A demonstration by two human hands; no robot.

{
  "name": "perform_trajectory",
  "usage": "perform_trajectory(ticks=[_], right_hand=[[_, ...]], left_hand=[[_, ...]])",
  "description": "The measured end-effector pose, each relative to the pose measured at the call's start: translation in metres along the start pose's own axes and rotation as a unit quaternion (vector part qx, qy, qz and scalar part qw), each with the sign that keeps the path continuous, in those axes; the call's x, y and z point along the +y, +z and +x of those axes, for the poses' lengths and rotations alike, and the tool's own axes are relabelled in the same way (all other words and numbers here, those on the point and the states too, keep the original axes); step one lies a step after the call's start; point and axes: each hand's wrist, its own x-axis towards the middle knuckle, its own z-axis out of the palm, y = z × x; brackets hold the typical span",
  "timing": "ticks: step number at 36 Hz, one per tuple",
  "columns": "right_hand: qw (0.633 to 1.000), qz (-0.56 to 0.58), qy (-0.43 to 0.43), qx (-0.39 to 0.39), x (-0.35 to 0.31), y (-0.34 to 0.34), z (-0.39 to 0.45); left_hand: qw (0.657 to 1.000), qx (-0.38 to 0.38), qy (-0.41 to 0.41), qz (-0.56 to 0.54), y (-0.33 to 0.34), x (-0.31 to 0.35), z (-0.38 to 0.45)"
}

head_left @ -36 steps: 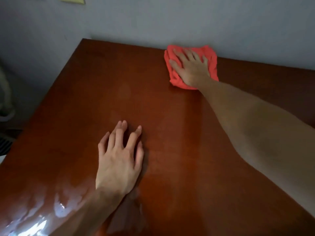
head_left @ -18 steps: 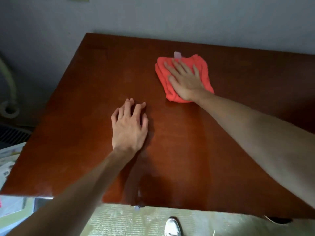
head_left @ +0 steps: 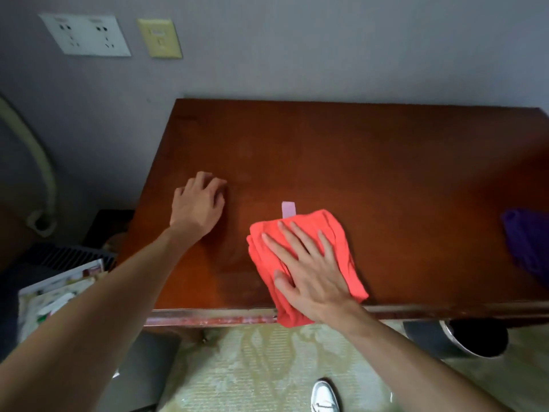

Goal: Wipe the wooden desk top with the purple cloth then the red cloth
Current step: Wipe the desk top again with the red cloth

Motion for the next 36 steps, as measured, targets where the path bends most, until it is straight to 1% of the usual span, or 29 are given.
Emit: perform_trajectory(ticks=[3,5,8,12,18,24,30,36], right_hand=[[1.0,-0.011,0.004,-0.01,0.006,0.002,0.013],[1.0,-0.017,0.015,-0.009,0.013,0.002,0.035],[0.999,-0.012,0.051,-0.006,0.029,0.001,0.085],[0.994,0.013,0.107,-0.005,0.062,-0.003,0.168],[0.993,-0.005,0.119,0.004,0.11,-0.005,0.27],[0.993,0.004,0.118,0.023,0.139,-0.006,0.35],[0.993,-0.001,0.113,0.034,0.152,-0.011,0.395],[0.993,0.001,0.118,0.027,0.149,-0.011,0.391]], left_hand=[[0.999,-0.022,0.013,0.02,0.008,-0.017,0.008],[0.999,-0.021,0.025,0.021,0.014,-0.027,0.01],[1.0,-0.008,0.029,0.009,0.026,-0.035,0.008],[1.0,-0.014,0.023,0.003,0.033,-0.039,0.005],[1.0,-0.012,0.028,-0.005,0.031,-0.035,0.004],[1.0,-0.011,0.029,0.002,0.031,-0.034,0.006],[1.0,-0.006,0.029,0.012,0.028,-0.033,0.006],[0.999,-0.008,0.03,0.012,0.028,-0.033,0.003]])
